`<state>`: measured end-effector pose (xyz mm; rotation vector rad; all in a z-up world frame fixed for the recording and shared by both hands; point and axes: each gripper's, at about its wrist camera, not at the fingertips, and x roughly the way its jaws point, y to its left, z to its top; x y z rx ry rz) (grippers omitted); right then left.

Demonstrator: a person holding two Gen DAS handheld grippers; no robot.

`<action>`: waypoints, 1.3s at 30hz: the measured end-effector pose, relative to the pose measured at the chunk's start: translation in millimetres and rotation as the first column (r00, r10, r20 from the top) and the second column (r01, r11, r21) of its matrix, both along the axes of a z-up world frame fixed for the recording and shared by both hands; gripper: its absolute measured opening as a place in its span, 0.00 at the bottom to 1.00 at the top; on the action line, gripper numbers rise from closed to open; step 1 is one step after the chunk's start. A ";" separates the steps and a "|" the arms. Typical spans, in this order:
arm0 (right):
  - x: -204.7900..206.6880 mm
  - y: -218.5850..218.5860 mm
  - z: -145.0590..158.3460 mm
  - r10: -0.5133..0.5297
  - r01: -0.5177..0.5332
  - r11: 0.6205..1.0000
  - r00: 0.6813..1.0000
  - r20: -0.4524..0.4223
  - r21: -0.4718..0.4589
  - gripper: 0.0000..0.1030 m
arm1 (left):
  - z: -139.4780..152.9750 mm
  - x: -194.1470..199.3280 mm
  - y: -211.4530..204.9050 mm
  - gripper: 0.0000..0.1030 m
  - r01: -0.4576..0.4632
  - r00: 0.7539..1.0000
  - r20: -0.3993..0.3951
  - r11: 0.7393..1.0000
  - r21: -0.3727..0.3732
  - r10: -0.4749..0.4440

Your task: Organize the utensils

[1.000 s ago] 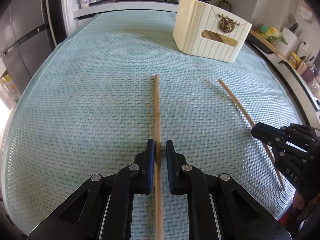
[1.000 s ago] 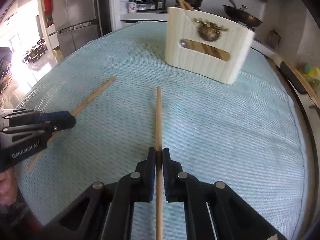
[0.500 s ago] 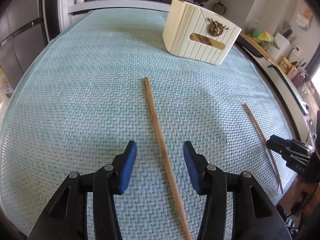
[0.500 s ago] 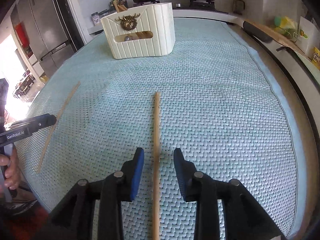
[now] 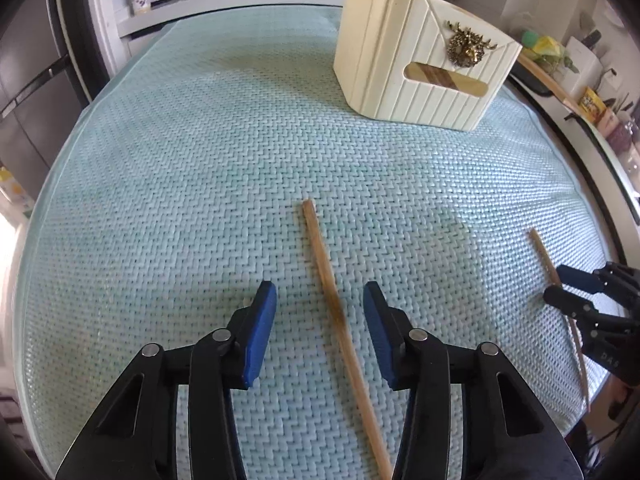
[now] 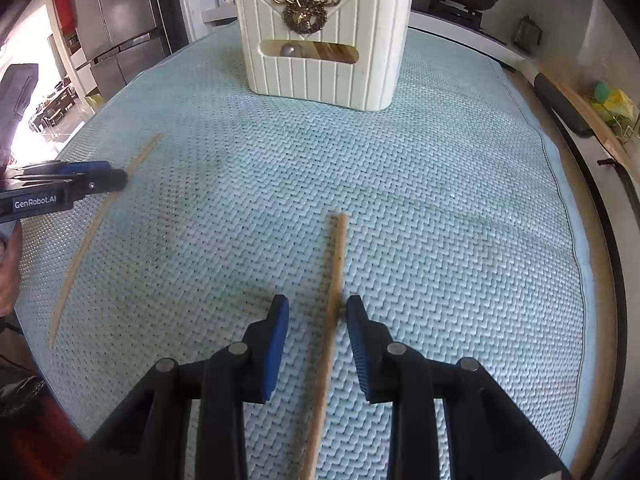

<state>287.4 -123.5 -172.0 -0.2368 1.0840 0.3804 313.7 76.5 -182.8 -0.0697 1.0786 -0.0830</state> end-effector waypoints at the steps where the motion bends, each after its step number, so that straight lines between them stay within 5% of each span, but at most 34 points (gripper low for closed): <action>1: 6.9 3.6 -0.3 0.001 -0.001 1.000 1.000 -0.002 -0.002 0.29 | -0.1 4.9 -2.0 0.40 0.000 1.000 0.008 1.000 0.017 0.000; 3: 19.2 3.7 0.4 0.003 -0.003 1.000 1.000 -0.009 0.004 0.21 | -0.8 13.8 -6.1 0.38 0.004 1.000 -0.003 0.999 0.052 -0.004; 7: 42.4 6.5 -0.6 0.008 -0.008 1.000 1.000 -0.018 0.017 0.08 | -0.5 23.4 -8.0 0.10 0.012 1.000 -0.014 0.999 0.043 -0.011; 11: 59.8 0.8 -1.8 -0.012 0.013 0.999 1.000 -0.026 0.047 0.06 | 0.2 28.8 -7.6 0.05 0.011 1.000 -0.004 1.000 0.017 -0.011; 16: 63.1 -21.6 23.2 -0.062 0.056 0.979 0.998 0.023 0.194 0.06 | 21.6 23.8 0.7 0.04 -0.004 0.998 0.065 0.999 -0.035 0.006; 26: 12.5 -49.5 137.2 -0.119 0.004 0.929 0.950 0.288 0.371 0.06 | 136.1 -19.8 -0.3 0.04 0.048 0.948 0.317 0.990 -0.132 -0.004; 32: -18.3 -47.1 181.4 -0.122 -0.047 0.928 0.899 0.419 0.371 0.06 | 176.1 -36.8 -1.5 0.04 0.085 0.908 0.420 0.984 -0.157 -0.011; 39: -23.4 -37.4 200.1 -0.123 -0.065 0.939 0.852 0.508 0.337 0.06 | 189.5 -38.4 -2.5 0.04 0.097 0.872 0.489 0.981 -0.171 -0.001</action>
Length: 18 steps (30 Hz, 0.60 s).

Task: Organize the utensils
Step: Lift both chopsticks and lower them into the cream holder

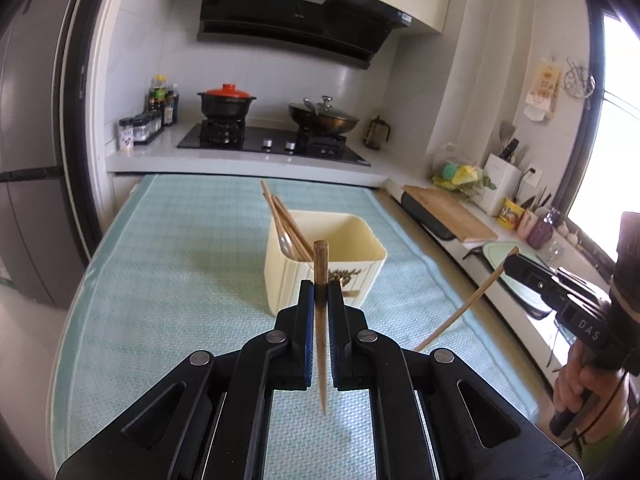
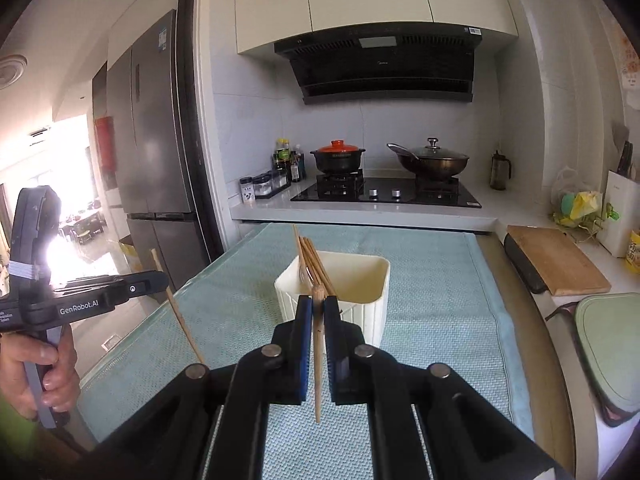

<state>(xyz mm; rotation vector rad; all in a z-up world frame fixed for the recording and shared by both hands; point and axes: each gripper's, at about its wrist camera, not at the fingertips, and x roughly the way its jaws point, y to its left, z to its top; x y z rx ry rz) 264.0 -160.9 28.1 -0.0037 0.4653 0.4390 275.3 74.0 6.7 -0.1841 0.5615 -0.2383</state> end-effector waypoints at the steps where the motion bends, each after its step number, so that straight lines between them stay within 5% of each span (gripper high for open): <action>1: 0.7 1.7 1.9 -0.001 0.001 1.000 1.000 0.004 -0.002 0.06 | 1.5 0.0 0.2 0.04 0.000 1.000 0.007 1.000 -0.007 0.000; 8: 8.8 8.0 20.2 0.003 -0.002 1.000 0.999 0.047 -0.020 0.06 | 16.9 14.3 3.0 0.04 -0.010 0.998 0.060 1.000 -0.023 0.012; 18: 51.0 19.8 80.5 0.009 -0.002 0.999 0.987 0.158 -0.048 0.06 | 86.2 63.2 4.0 0.04 -0.049 0.977 0.207 0.998 -0.047 0.058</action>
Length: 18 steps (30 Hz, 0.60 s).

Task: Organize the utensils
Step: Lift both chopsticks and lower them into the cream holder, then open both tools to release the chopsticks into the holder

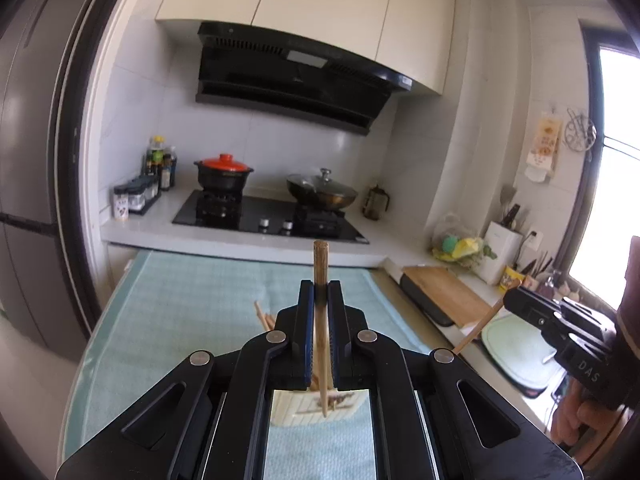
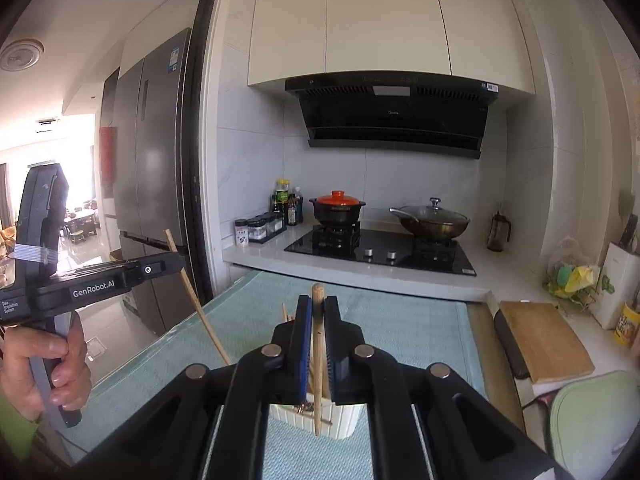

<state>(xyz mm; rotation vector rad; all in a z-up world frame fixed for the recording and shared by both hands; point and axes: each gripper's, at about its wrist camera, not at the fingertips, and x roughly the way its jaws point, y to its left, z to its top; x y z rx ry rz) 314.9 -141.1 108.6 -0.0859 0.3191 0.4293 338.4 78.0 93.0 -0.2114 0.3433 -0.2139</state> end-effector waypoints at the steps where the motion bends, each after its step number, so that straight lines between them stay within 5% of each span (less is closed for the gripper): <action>1: 7.8 1.5 5.6 -0.001 0.001 1.000 1.000 0.006 0.003 0.06 | 5.0 7.1 -1.0 0.04 -0.005 1.000 0.012 1.000 0.001 0.005; 8: 60.5 21.5 14.3 -0.008 0.009 1.000 0.999 0.047 -0.029 0.06 | 0.8 71.7 -14.1 0.04 -0.038 0.999 -0.011 0.999 0.025 0.038; 13: 121.1 33.0 -31.0 -0.020 0.009 0.997 0.990 -0.139 -0.081 0.06 | -47.5 117.1 -28.2 0.04 -0.017 0.985 -0.169 0.997 0.075 0.030; 18: 169.8 30.0 -85.6 -0.041 0.016 0.997 0.942 -0.333 -0.080 0.06 | -88.5 142.3 -36.6 0.04 0.007 0.953 -0.302 0.996 0.086 0.020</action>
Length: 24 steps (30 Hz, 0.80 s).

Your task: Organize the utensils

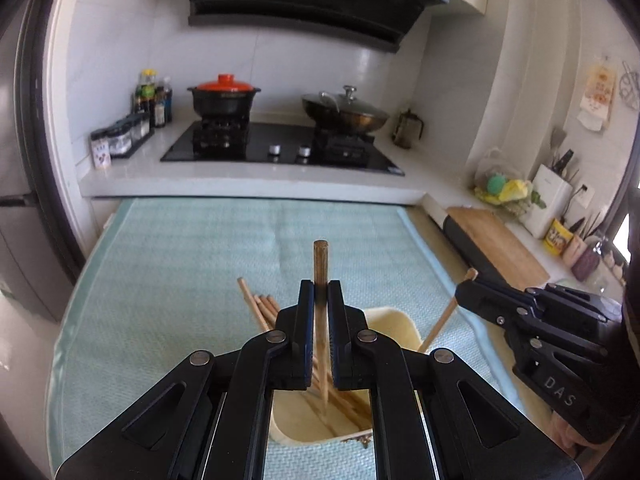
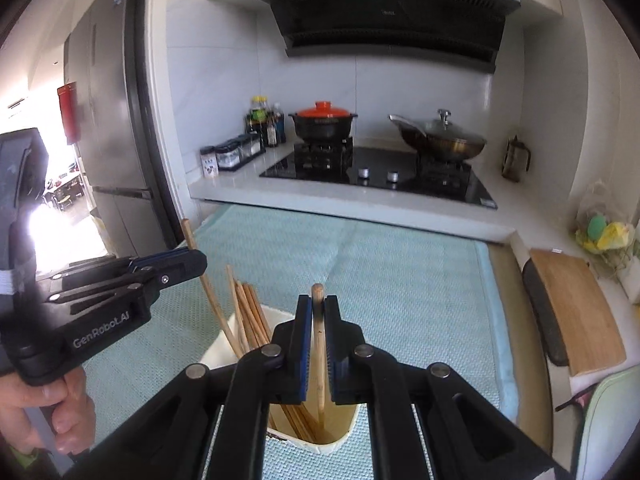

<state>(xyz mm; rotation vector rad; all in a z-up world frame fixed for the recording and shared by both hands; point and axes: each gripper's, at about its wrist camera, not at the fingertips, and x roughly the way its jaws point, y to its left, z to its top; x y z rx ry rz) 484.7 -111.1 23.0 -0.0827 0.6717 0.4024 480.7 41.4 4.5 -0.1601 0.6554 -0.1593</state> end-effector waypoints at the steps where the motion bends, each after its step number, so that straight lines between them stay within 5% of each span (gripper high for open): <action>1: 5.9 -0.8 -8.1 0.006 -0.005 1.000 1.000 -0.028 0.015 0.07 | -3.9 2.3 -1.0 0.05 -0.002 1.000 -0.016 1.000 -0.003 0.001; 4: 19.8 -4.5 -21.2 0.002 0.004 0.997 0.997 -0.081 0.076 0.09 | -7.3 2.6 2.5 0.08 -0.013 0.999 -0.031 1.000 -0.023 0.013; 6: 22.5 -9.9 -20.6 -0.012 0.022 0.993 0.996 -0.083 0.120 0.21 | -1.6 -4.9 6.0 0.26 -0.020 1.000 -0.012 1.000 -0.015 0.020; 8: 19.7 -17.0 -12.5 -0.034 0.043 0.985 0.998 -0.058 0.165 0.48 | 8.7 -14.8 7.5 0.58 -0.035 0.999 0.032 0.999 0.027 0.034; 13: -15.3 -33.6 18.5 -0.064 0.054 0.981 0.997 0.050 0.188 0.51 | 36.1 -63.9 6.9 0.90 -0.047 0.987 0.156 0.991 0.124 0.027; 14: -27.9 -35.7 25.1 -0.065 0.049 0.982 0.994 0.084 0.180 0.57 | 40.1 -78.5 4.3 0.99 -0.062 0.981 0.189 0.988 0.143 0.034; 17: -77.0 -42.7 38.2 -0.078 0.050 0.988 0.979 0.187 0.148 0.79 | 45.8 -121.2 -8.8 1.00 -0.118 0.955 0.291 0.968 0.221 0.050; 19: -109.2 -47.1 41.2 -0.092 0.063 0.990 0.968 0.235 0.128 0.83 | 43.3 -146.7 -17.4 1.00 -0.148 0.947 0.314 0.956 0.254 0.063; 24: -176.2 -58.6 34.5 -0.143 0.110 0.986 0.945 0.294 0.126 0.89 | 27.1 -190.4 -22.5 1.00 -0.160 0.966 0.235 0.964 0.214 0.109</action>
